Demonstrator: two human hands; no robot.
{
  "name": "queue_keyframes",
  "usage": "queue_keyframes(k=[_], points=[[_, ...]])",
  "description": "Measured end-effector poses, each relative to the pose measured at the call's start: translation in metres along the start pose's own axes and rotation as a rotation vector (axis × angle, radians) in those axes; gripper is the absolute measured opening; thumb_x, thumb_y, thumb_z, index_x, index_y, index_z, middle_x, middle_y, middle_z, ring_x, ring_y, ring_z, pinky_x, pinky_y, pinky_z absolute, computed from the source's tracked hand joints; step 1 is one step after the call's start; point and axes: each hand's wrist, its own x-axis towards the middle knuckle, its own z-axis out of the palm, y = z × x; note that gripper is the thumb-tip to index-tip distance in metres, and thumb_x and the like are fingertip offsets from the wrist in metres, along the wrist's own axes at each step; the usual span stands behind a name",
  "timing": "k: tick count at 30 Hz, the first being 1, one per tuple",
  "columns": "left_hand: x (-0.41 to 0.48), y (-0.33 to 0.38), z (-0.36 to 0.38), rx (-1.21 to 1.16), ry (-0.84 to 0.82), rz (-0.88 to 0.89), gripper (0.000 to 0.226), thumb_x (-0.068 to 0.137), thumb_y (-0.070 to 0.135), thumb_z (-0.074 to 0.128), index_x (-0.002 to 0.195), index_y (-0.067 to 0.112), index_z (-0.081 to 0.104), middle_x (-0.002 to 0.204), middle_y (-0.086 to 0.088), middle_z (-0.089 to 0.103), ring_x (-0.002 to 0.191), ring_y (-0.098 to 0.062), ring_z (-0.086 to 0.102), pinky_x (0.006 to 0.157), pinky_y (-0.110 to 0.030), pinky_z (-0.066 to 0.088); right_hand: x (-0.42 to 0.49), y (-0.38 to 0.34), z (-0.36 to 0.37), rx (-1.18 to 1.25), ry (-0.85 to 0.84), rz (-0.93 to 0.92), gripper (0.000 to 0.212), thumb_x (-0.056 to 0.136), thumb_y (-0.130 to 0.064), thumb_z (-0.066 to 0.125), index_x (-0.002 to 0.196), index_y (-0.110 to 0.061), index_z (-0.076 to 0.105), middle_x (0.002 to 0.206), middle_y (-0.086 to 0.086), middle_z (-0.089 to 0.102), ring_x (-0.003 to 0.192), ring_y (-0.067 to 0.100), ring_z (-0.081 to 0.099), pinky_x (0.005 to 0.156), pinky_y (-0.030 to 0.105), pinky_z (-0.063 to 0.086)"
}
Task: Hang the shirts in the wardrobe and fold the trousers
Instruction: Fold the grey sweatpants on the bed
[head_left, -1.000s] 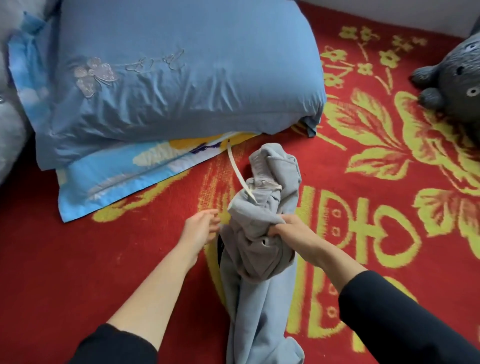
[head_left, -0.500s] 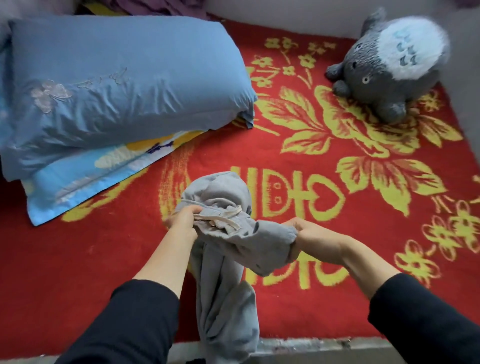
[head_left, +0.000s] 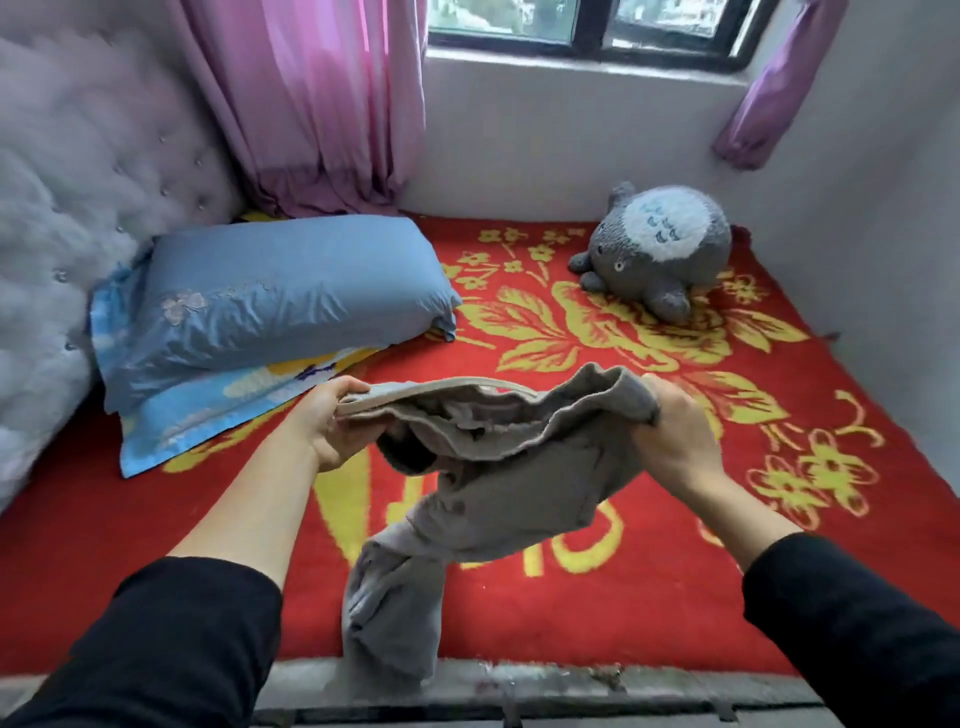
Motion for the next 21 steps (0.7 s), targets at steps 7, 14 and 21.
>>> queue_keyframes(k=[7,14,21], points=[[-0.109,0.039,0.068,0.051,-0.278,0.182,0.018,0.075,0.024,0.053,0.077,0.008,0.059,0.061,-0.004,0.060,0.050,-0.015,0.058,0.047,-0.020,0.047,-0.009,0.013,-0.113,-0.406,0.136,0.096,0.026,0.091,-0.025,0.045,0.112,-0.016,0.056,0.107,0.017,0.065,0.100,0.040,0.062,0.074,0.039,0.045],[-0.192,0.094,0.157,-0.006,-0.390,0.508,0.024,0.092,0.017,0.043,0.081,0.004,0.060,0.068,-0.008,0.064,0.058,-0.018,0.067,0.055,-0.031,0.059,0.012,-0.020,-0.194,0.488,0.330,0.183,0.024,0.090,0.001,0.044,0.072,0.009,0.058,0.056,0.015,0.058,0.037,0.023,0.052,0.031,0.018,0.039],[-0.186,0.179,0.217,-0.099,-0.400,0.788,0.015,0.090,0.013,0.051,0.074,0.014,0.054,0.070,-0.006,0.057,0.066,-0.017,0.061,0.063,-0.030,0.057,0.098,-0.033,-0.244,0.803,0.389,-0.043,0.015,0.092,-0.003,0.052,0.104,0.002,0.059,0.089,0.027,0.067,0.067,0.028,0.069,0.060,0.037,0.055]])
